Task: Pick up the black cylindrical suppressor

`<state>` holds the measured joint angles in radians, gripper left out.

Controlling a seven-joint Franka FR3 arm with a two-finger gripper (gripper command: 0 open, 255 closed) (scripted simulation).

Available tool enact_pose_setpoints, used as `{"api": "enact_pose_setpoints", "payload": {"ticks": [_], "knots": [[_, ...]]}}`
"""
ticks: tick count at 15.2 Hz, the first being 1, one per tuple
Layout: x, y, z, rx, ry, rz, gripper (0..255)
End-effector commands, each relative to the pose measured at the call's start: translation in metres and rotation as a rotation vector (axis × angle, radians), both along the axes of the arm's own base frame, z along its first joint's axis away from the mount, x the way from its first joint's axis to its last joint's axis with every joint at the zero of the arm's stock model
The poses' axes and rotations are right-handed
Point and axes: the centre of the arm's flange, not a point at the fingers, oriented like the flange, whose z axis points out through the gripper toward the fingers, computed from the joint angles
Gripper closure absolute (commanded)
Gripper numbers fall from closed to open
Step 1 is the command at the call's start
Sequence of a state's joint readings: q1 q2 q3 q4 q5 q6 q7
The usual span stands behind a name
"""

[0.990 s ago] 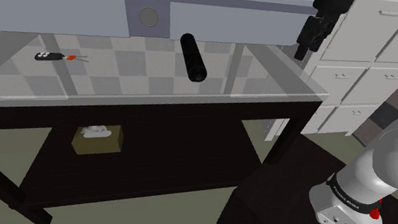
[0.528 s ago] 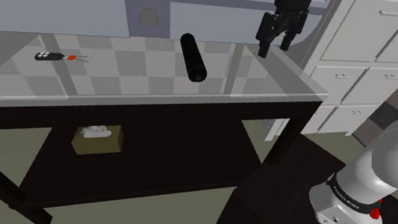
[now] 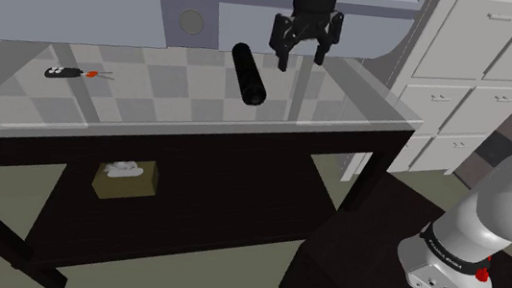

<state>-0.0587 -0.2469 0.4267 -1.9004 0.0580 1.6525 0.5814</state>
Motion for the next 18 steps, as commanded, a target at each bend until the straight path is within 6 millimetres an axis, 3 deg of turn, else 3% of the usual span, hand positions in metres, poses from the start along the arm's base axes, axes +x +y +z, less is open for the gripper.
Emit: {"api": "enact_pose_setpoints", "payload": {"ticks": [1,8,17,18], "knots": [[0.020,0.017,-0.002,-0.001,-0.002,-0.040,0],[0.092,0.068,-0.010,-0.007,-0.006,-0.160,0],[0.092,0.068,-0.050,-0.007,-0.006,-0.160,0],[0.092,0.067,-0.049,-0.007,-0.006,-0.160,255]]}}
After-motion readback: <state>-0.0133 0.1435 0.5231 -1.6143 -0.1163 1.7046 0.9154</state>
